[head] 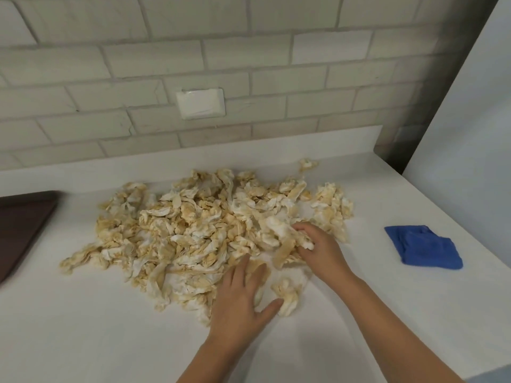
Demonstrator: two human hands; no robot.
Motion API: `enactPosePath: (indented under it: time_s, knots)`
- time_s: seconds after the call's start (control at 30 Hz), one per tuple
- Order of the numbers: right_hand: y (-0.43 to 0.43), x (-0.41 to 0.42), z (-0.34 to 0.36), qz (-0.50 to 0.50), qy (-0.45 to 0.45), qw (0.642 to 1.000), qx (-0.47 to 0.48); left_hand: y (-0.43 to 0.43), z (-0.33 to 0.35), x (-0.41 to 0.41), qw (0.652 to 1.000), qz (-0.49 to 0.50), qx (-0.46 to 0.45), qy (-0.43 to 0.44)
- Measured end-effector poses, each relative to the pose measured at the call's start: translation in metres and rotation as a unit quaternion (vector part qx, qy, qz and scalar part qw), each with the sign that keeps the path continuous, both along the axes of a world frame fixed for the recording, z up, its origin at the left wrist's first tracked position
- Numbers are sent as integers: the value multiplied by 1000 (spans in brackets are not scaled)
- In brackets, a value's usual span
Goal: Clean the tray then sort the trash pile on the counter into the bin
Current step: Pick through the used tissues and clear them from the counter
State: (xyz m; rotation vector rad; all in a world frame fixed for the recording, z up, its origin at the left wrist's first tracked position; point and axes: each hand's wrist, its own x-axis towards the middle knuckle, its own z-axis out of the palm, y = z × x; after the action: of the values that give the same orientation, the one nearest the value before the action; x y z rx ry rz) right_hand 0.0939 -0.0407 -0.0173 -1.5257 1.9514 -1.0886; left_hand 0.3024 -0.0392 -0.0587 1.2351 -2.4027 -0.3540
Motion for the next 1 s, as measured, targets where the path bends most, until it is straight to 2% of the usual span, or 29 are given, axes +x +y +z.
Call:
enactPosePath:
  time_s: [0.07, 0.17, 0.33, 0.4, 0.57, 0.77, 0.9, 1.0]
  knots:
    - [5, -5, 11, -8, -61, 998, -21, 1, -1, -7, 1000, -6, 8, -17]
    - [12, -15, 25, -39, -115, 991, -64, 8, 1, -18, 1000, 0, 29, 6]
    - [22, -35, 36, -95, -134, 982, -90, 10, 0, -46, 996, 9, -2, -88]
    - [29, -45, 38, -98, -113, 984, -94, 5, -4, -49, 996, 9, -22, -83]
    - [47, -76, 42, -104, -68, 989, -79, 4, -6, -39, 999, 5, -39, 0]
    - [60, -89, 22, -77, 38, 996, 21, -2, 22, -40, 994, 37, -21, 98]
    - [68, -77, -1, -12, 95, 992, 84, -10, 40, -69, 996, 39, -53, 60]
    - [73, -59, -22, 18, 181, 980, 76, -30, 40, -89, 999, 15, -37, -15]
